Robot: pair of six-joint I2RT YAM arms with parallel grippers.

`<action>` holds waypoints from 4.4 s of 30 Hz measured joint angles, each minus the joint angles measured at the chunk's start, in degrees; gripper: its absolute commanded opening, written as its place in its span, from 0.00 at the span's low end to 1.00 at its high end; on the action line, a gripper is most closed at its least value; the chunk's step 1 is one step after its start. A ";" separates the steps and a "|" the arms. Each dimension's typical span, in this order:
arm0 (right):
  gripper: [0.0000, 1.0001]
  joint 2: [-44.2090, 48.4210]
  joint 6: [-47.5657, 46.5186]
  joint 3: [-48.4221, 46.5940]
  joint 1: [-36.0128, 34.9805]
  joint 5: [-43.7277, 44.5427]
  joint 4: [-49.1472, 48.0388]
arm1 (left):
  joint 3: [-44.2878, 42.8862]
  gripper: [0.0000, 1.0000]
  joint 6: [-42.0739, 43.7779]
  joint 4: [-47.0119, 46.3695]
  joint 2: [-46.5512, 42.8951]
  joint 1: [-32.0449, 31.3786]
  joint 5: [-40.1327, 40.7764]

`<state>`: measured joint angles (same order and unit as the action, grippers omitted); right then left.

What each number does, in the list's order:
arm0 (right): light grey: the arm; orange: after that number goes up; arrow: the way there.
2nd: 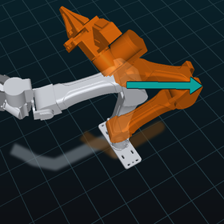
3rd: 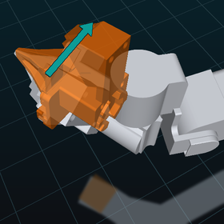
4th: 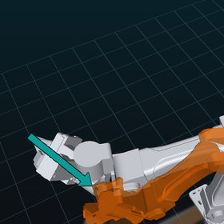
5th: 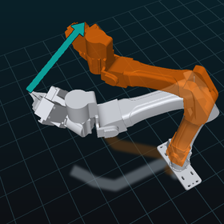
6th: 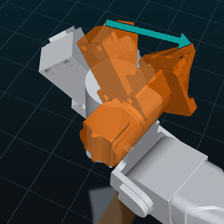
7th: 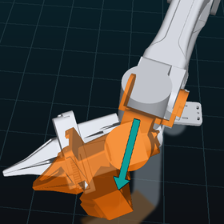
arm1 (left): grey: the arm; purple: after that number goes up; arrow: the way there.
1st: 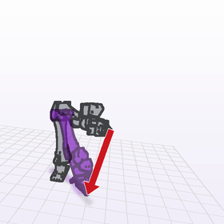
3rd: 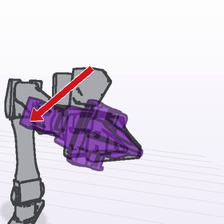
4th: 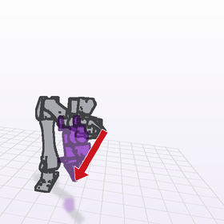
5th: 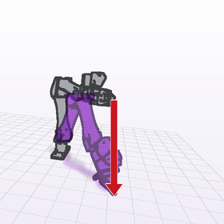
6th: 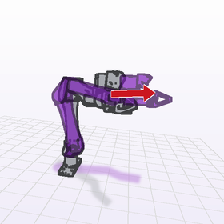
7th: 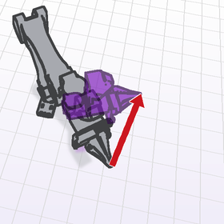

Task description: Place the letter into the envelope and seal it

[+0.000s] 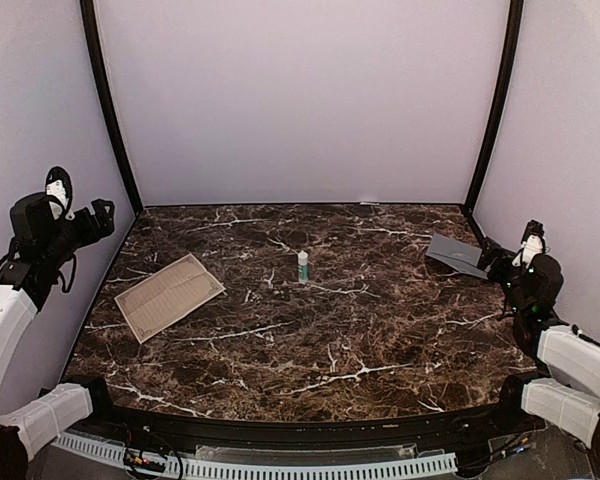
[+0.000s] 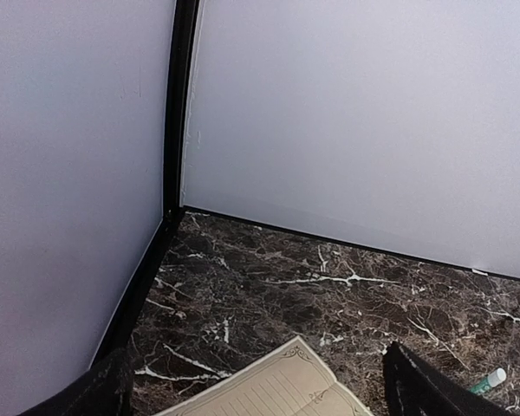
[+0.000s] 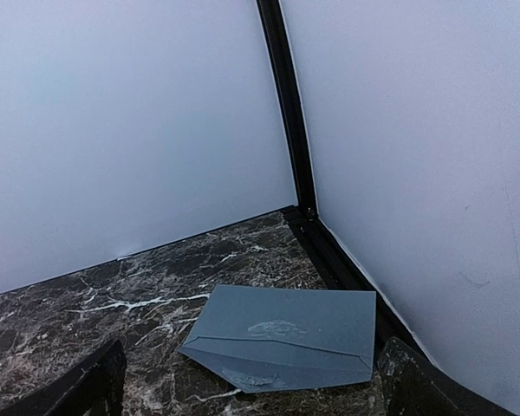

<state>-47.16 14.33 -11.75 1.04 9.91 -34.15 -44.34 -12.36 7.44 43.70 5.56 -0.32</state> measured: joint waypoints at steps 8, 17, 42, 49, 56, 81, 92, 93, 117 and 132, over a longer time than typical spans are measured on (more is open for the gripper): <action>0.99 0.13 1.49 0.44 0.00 2.84 0.66 | 0.92 0.99 0.02 -0.17 0.11 0.00 -2.86; 0.99 0.24 2.69 0.44 0.11 1.90 1.70 | 2.47 0.99 -2.54 0.55 4.46 -1.53 -6.45; 0.99 2.69 4.87 0.44 0.11 -1.22 4.46 | 5.38 0.99 -16.41 -13.62 45.48 -9.70 -13.46; 0.99 2.40 4.87 0.44 0.11 -1.44 4.61 | 7.89 0.99 -16.98 -18.27 45.62 -9.62 -16.65; 0.99 2.38 4.87 0.42 0.11 -2.80 4.63 | 14.12 0.99 -16.87 -22.93 41.83 -10.01 -21.03; 0.96 -1.31 5.33 -15.91 -15.63 -20.04 27.17 | 16.50 0.99 -21.84 -28.70 42.88 -43.54 -30.38; 0.92 -5.49 12.74 -16.33 -27.85 -24.72 29.59 | 8.70 0.99 -25.27 -20.11 40.19 -53.35 -20.83; 0.91 -6.54 13.90 -16.61 -29.35 -24.96 29.83 | 8.52 0.99 -25.90 -18.36 37.90 -53.31 -18.88; 0.81 -29.11 36.02 -20.94 -54.47 -23.17 26.43 | 21.38 0.87 -44.89 4.61 17.62 -46.16 -8.02; 0.69 -39.50 40.09 -21.29 -56.28 -23.89 18.86 | 25.51 0.53 -47.74 -3.63 18.67 -45.83 -12.55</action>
<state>-86.65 54.41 -33.04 -55.24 -13.98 -15.29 -18.83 -60.10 3.81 62.37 -40.27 -12.86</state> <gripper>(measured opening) 0.729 0.541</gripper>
